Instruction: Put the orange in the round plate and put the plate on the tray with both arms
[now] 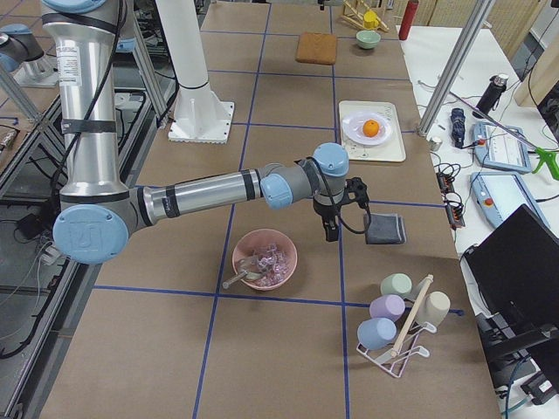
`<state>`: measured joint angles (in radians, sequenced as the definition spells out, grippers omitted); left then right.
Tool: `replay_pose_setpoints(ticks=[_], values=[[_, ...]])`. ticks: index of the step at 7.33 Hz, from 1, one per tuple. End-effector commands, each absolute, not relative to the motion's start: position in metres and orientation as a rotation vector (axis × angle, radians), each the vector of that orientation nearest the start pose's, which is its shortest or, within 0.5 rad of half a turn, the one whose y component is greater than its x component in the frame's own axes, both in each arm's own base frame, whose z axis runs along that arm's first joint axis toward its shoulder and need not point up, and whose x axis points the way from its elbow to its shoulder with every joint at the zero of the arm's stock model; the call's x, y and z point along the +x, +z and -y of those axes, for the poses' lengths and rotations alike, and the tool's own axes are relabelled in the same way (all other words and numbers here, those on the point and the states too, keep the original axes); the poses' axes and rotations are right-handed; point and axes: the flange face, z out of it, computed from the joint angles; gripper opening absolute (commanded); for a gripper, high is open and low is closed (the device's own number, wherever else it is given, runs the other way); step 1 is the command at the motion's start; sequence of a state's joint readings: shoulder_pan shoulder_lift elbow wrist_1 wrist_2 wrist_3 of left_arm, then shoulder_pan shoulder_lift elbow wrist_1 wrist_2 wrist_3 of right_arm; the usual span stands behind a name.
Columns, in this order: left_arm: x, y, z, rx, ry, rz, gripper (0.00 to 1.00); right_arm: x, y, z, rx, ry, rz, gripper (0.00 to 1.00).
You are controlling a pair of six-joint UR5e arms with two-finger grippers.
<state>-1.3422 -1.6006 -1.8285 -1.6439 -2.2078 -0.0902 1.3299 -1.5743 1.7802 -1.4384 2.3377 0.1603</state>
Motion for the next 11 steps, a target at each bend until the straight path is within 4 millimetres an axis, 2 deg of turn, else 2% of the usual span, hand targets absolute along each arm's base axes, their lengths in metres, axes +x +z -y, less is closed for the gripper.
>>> replay_pose_setpoints(ticks=[1,3,11], values=[[0.042,0.542,0.51,0.165,0.229,-0.77,0.97,-0.047,0.557,0.49,0.137,-0.211,0.801,1.0],[0.041,0.555,0.507,0.132,0.21,-0.783,0.97,-0.046,0.559,0.487,0.135,-0.21,0.792,1.0],[0.044,0.548,0.509,0.157,0.224,-0.788,0.98,-0.049,0.556,0.491,0.139,-0.214,0.796,1.0]])
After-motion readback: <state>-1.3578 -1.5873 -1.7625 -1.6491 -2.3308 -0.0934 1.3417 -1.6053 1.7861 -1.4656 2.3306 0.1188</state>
